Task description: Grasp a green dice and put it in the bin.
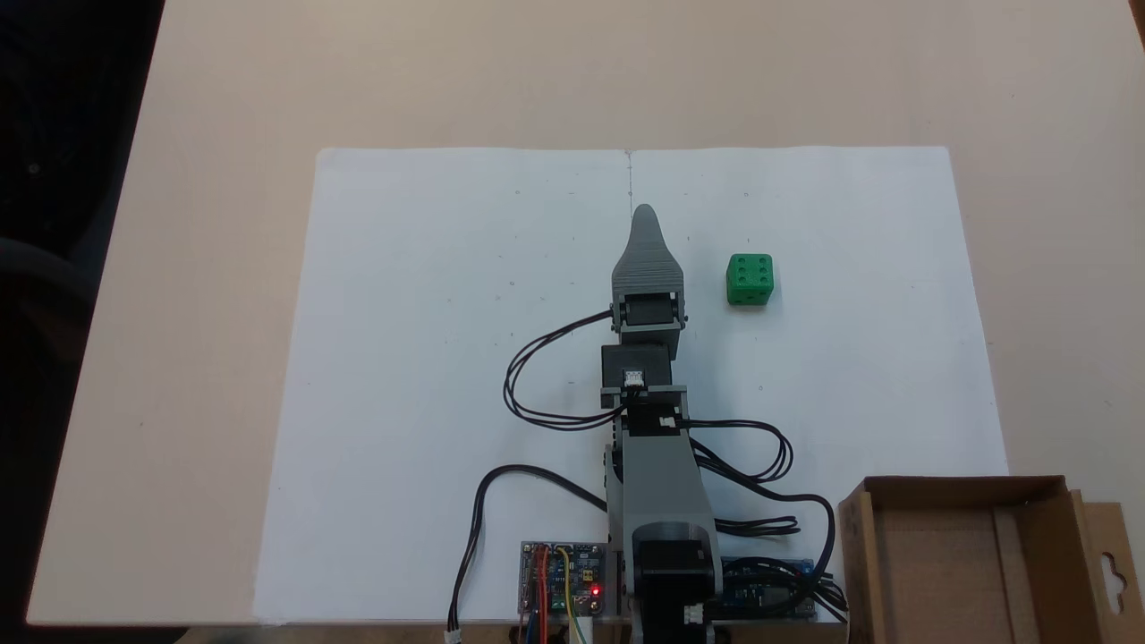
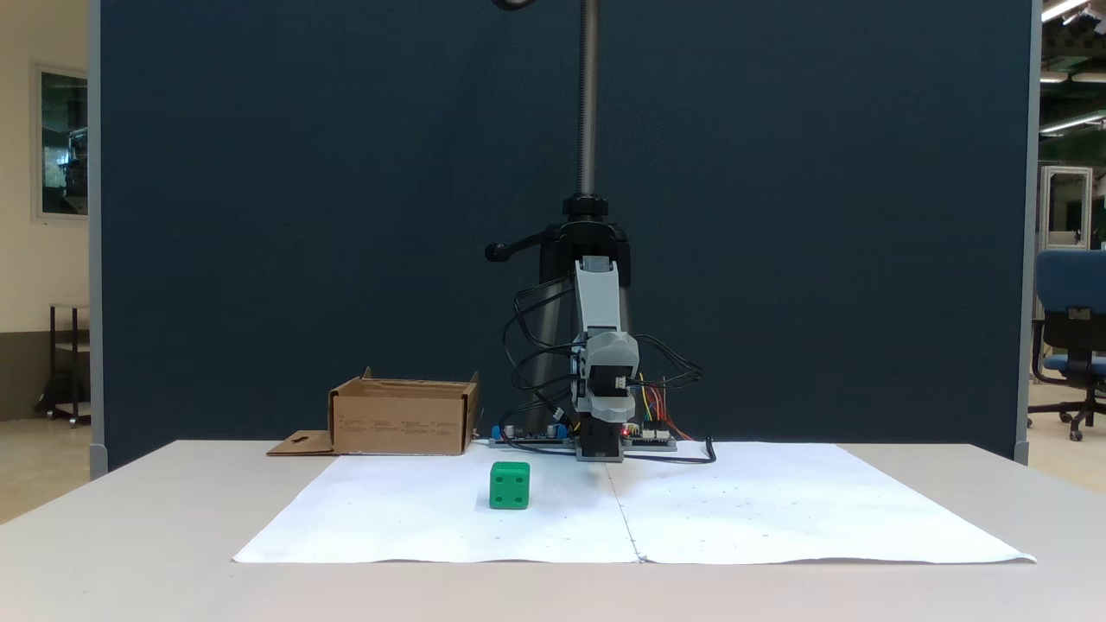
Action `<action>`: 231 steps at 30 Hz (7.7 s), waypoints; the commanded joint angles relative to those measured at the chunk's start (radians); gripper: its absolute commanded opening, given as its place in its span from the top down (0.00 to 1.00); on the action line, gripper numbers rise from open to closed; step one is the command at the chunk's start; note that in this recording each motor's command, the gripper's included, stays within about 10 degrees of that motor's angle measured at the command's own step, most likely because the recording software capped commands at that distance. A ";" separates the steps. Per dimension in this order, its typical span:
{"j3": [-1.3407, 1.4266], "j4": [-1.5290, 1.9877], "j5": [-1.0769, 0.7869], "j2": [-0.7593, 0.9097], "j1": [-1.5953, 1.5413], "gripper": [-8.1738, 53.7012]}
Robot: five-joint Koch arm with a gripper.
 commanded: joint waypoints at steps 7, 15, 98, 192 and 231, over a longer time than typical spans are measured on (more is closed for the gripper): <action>-0.176 0.225 -0.049 0.103 0.031 0.17; -0.446 0.761 -0.048 0.115 0.121 0.17; -1.419 2.057 -0.433 -0.649 0.546 0.18; -1.434 1.875 -0.520 -1.012 0.552 0.20; -1.433 1.848 -0.512 -1.026 0.552 0.44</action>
